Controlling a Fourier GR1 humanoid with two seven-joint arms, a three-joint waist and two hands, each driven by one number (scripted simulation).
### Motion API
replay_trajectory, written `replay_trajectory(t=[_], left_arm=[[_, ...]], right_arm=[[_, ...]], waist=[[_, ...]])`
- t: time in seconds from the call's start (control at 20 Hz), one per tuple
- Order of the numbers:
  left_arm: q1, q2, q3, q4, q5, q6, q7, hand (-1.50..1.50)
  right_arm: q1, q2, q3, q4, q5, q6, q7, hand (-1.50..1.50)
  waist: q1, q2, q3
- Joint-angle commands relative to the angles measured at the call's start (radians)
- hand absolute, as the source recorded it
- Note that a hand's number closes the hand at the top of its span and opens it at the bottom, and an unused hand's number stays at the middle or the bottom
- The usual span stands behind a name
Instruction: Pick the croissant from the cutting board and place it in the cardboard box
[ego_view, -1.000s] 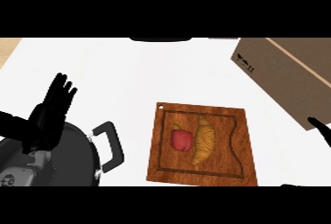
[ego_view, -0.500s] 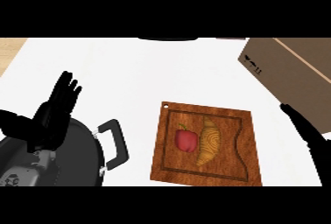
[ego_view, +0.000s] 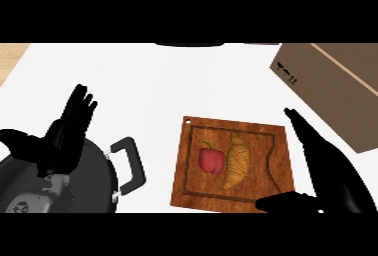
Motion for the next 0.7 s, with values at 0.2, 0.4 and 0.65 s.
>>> replay_trajectory(t=[0.2, 0.4, 0.65], left_arm=[[-0.025, -0.015, 0.012, 0.048, -0.016, -0.003, -0.018, 0.0], [-0.02, 0.015, 0.051, 0.008, 0.0, -0.007, 0.022, 0.0], [-0.021, -0.017, 0.039, 0.04, -0.014, -0.002, 0.011, 0.0]], right_arm=[[-0.057, 0.172, 0.041, 0.094, 0.088, 0.057, 0.212, -1.5], [-0.056, 0.243, 0.052, 0.156, 0.183, 0.046, 0.196, -1.5], [-0.021, 0.34, 0.066, 0.217, 0.26, 0.043, 0.144, -1.5]], waist=[[-0.018, -0.001, 0.002], [-0.017, -0.002, 0.002], [-0.02, -0.001, 0.002]])
